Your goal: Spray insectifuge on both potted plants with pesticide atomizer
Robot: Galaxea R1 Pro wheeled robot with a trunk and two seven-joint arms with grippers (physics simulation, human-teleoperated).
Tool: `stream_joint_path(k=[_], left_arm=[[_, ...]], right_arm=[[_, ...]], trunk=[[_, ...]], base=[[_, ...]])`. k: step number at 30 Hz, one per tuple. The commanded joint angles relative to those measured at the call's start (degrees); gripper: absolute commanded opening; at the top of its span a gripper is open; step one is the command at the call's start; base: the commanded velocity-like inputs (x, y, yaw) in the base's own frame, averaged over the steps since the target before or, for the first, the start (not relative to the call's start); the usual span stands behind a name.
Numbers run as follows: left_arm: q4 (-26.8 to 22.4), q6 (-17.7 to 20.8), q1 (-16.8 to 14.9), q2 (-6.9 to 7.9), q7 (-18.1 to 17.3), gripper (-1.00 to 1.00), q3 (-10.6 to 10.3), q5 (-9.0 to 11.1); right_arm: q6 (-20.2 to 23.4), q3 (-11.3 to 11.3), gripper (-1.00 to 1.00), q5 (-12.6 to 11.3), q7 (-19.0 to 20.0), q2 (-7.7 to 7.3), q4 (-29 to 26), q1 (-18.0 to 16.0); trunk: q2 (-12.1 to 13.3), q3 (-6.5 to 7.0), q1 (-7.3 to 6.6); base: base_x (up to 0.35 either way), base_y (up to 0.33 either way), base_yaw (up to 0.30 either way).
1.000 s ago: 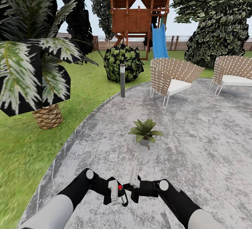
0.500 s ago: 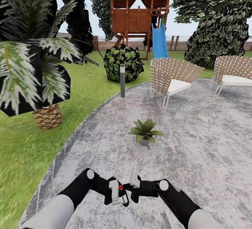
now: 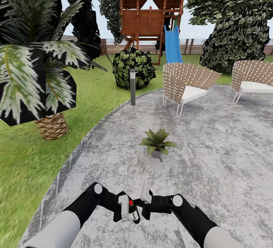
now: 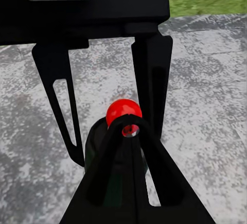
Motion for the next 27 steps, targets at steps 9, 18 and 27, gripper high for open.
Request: stream_joint_path(k=[9, 18, 27], left_arm=[[-0.14, -0.61, -0.02, -0.12, -0.03, -1.00, 0.09, -0.15], [-0.12, -0.61, -0.02, -0.19, -0.03, -1.00, 0.10, -0.14], [-0.08, -0.70, -0.02, -0.61, -0.03, -1.00, 0.10, -0.05]], right_arm=[[-0.37, 0.09, -1.00, 0.56, -0.13, -0.07, -0.03, -0.03], [-0.37, 0.09, -1.00, 0.56, -0.13, -0.09, -0.03, -0.03], [-0.37, 0.09, -1.00, 0.56, -0.13, -0.12, -0.03, -0.03]], trunk=[[-0.02, -0.05, -0.01], [-0.02, -0.05, -0.01], [-0.02, -0.05, -0.01]], base=[[0.000, 0.000, 0.000], [0.000, 0.000, 0.000], [0.000, 0.000, 0.000]])
